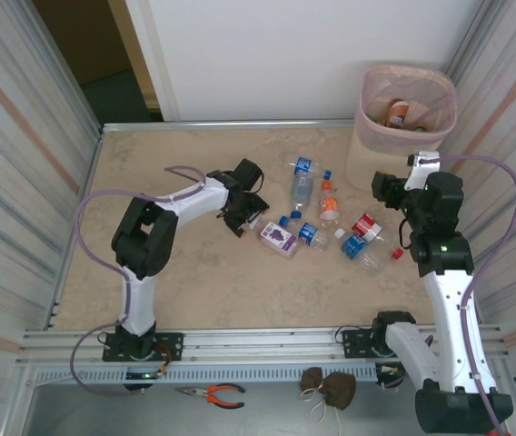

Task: Put the plastic bottles in the bin

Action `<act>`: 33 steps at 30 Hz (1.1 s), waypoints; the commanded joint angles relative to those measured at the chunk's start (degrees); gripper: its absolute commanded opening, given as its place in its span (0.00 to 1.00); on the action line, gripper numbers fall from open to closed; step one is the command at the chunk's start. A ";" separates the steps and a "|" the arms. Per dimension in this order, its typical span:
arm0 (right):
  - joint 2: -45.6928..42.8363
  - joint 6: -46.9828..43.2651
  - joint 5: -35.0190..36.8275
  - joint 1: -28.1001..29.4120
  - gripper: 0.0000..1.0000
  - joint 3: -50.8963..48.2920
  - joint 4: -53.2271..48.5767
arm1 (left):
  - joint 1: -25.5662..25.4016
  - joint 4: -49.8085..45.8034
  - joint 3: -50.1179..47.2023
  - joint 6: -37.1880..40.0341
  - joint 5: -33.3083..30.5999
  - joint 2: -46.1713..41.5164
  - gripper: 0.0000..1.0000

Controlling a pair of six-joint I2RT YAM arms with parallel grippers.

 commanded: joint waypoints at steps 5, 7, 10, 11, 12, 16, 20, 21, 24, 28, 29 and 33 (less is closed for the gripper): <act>-1.83 -1.62 0.28 -0.71 0.71 -0.38 -1.05 | -0.73 0.42 0.56 -2.72 1.01 1.65 0.66; -2.10 -1.70 0.40 -0.70 0.71 -0.42 -1.36 | -0.75 0.54 0.47 -2.72 0.59 1.61 0.62; -2.51 -1.86 0.44 -0.69 0.71 -0.40 -1.68 | -0.75 0.82 0.50 -2.86 0.74 1.76 0.57; -2.63 -1.94 0.46 -0.74 0.71 -0.34 -1.84 | -0.73 0.89 0.46 -2.86 0.78 1.82 0.55; -2.81 -1.89 0.52 -0.72 0.71 -0.34 -1.95 | -0.74 0.99 0.37 -2.81 0.69 1.71 0.54; -3.43 -1.87 0.54 -0.67 0.71 -0.04 -2.50 | -0.64 2.19 -0.91 -2.63 0.09 0.66 0.46; -3.98 -1.36 0.16 -0.68 0.71 0.67 -3.16 | -0.25 3.00 -2.82 -1.97 -1.15 -1.72 0.40; -4.13 -1.08 -0.13 -0.69 0.70 0.73 -3.27 | -0.17 3.27 -3.45 -1.64 -1.37 -2.70 0.39; -4.69 0.06 -1.25 -0.59 0.70 1.27 -3.51 | 0.48 4.52 -5.79 0.06 -2.52 -5.86 0.36; -5.50 1.00 -5.04 0.04 0.70 1.27 -2.98 | 1.23 6.29 -8.84 3.93 -4.67 -11.36 0.35; -5.71 1.27 -6.26 0.37 0.70 1.30 -2.68 | 1.35 7.11 -9.75 5.45 -5.22 -12.95 0.35; -6.13 2.33 -11.22 1.55 0.70 1.24 -0.86 | 1.81 11.83 -13.00 12.06 -6.46 -19.44 0.34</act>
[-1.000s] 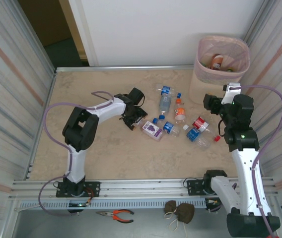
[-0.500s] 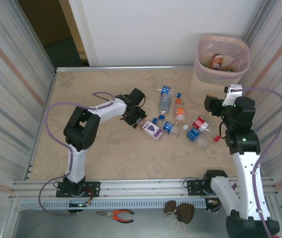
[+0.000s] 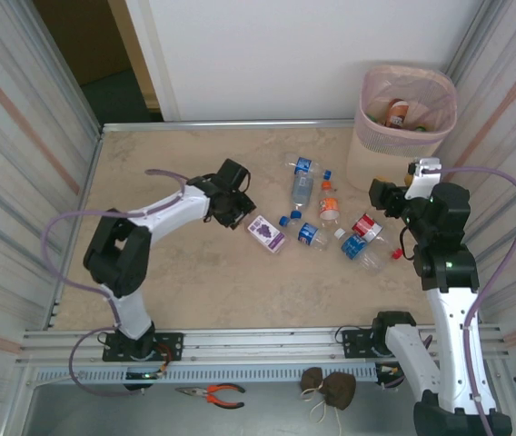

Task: Put the plastic bottles in the bin

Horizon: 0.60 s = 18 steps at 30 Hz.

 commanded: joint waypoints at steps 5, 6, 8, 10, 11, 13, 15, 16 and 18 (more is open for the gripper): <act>-0.69 3.80 -12.62 3.18 0.71 1.07 6.08 | 0.57 12.93 -6.20 17.82 -3.98 -14.58 0.29; -0.51 4.37 -14.36 3.60 0.71 0.99 6.99 | 0.50 14.79 -6.84 20.68 -3.59 -16.55 0.28; 0.13 6.33 -18.14 4.29 0.71 1.13 9.35 | 0.72 20.87 -9.25 28.02 -0.66 -21.21 0.28; 0.86 8.02 -22.12 5.09 0.72 1.22 11.87 | 0.92 27.21 -11.94 35.48 4.56 -25.60 0.29; 1.23 8.61 -24.41 5.65 0.72 1.22 13.32 | 1.09 30.29 -13.25 39.51 8.35 -27.78 0.30; 2.07 9.11 -27.84 7.20 0.72 1.55 15.34 | 1.52 34.18 -14.61 45.71 15.72 -31.28 0.32; 2.96 8.88 -30.51 9.02 0.73 2.27 16.71 | 1.64 34.27 -14.24 50.36 19.22 -33.85 0.31; 3.48 8.49 -32.20 10.22 0.74 2.74 17.27 | 1.69 33.91 -13.80 52.32 20.98 -35.15 0.29; 4.49 7.92 -34.99 12.44 0.75 3.64 18.38 | 1.81 33.77 -12.93 55.79 24.77 -37.14 0.28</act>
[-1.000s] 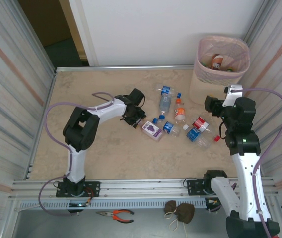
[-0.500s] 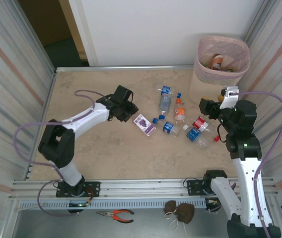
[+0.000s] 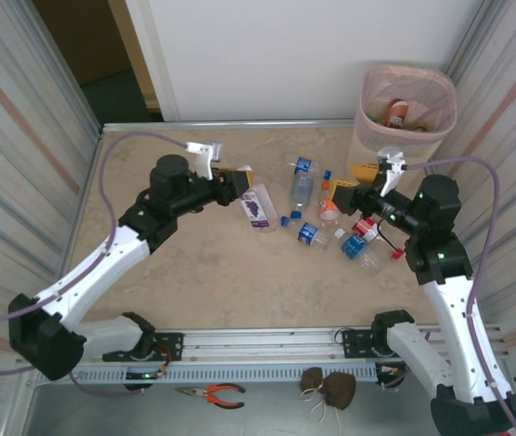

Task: Put the plastic bottles in the bin

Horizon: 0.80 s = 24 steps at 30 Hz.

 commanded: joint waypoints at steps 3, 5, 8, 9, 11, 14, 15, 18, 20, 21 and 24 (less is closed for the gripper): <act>2.35 -0.89 -11.69 6.33 0.77 4.66 6.10 | 0.48 5.25 2.41 14.95 16.74 -5.22 0.27; 3.50 -2.51 -13.19 9.58 0.77 6.04 5.96 | 0.47 6.48 3.44 16.47 22.57 -6.21 0.25; 5.28 -3.62 -15.69 14.09 0.79 8.45 5.99 | -0.26 6.15 6.05 18.49 28.37 -6.99 0.20; 5.95 -4.03 -16.49 15.85 0.80 9.44 5.86 | -0.60 5.56 7.12 19.31 29.74 -7.11 0.19; 7.32 -5.26 -17.66 18.88 0.83 10.95 5.14 | -1.37 4.83 8.67 20.24 31.60 -7.23 0.18; 9.37 -8.21 -18.08 23.51 0.87 13.42 2.83 | -2.48 5.10 10.41 20.88 33.88 -7.04 0.17; 10.22 -9.53 -17.96 24.91 0.88 14.35 1.45 | -2.87 5.47 10.82 20.94 34.85 -6.87 0.17; 11.76 -11.63 -17.02 27.65 0.89 16.25 -1.61 | -4.16 5.78 12.15 21.86 37.05 -6.63 0.16; 13.68 -11.70 -17.30 28.39 0.89 16.74 -1.96 | -4.82 5.78 12.73 22.48 37.76 -6.60 0.16; 14.03 -11.68 -17.67 28.61 0.89 16.97 -1.95 | -5.14 5.78 12.94 22.74 37.79 -6.54 0.16; 14.83 -11.98 -18.10 29.00 0.88 17.12 -2.71 | -5.53 5.61 13.29 23.18 37.25 -6.64 0.16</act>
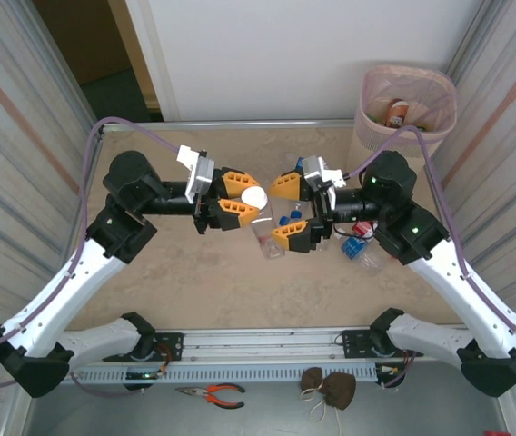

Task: Put the plastic bottles in the bin

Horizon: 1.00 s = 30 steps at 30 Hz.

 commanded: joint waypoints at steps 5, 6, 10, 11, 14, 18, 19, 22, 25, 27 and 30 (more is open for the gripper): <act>1.53 -3.28 -1.73 0.66 0.83 1.99 -5.50 | -0.56 1.94 1.93 2.61 0.28 -0.97 0.16; 1.53 -3.33 -1.89 0.75 0.81 1.89 -5.59 | -0.58 1.77 1.94 2.77 0.08 -0.92 0.16; 1.53 -3.36 -2.58 0.94 0.75 1.86 -5.87 | -0.57 1.66 1.88 3.06 -0.15 -0.86 0.16; 1.59 -3.47 -2.79 1.03 0.73 1.90 -6.00 | -0.61 1.71 1.91 3.08 -0.26 -0.86 0.16; 1.62 -3.45 -3.25 1.06 0.68 2.04 -6.27 | -0.66 1.92 1.71 3.11 -0.67 -0.94 0.16; 1.77 -3.27 -3.41 1.15 0.63 2.45 -6.57 | -0.66 1.93 1.84 3.08 -1.19 -1.04 0.18; 1.80 -3.28 -3.39 1.15 0.62 2.65 -6.71 | -0.65 2.01 1.79 3.05 -1.23 -1.02 0.20; 1.90 -3.32 -3.20 1.09 0.59 2.87 -6.88 | -0.70 2.02 1.55 3.09 -1.90 -1.27 0.27; 1.72 -3.30 -2.63 1.14 0.59 2.94 -6.87 | -0.65 2.18 1.03 2.93 -2.76 -1.83 0.38; 1.45 -3.29 -1.34 1.10 0.58 2.85 -6.92 | -0.72 2.37 0.68 2.80 -3.36 -2.41 0.46; 0.94 -3.59 1.18 1.07 0.58 2.95 -7.22 | -0.68 2.72 -0.33 2.99 -4.62 -3.68 0.58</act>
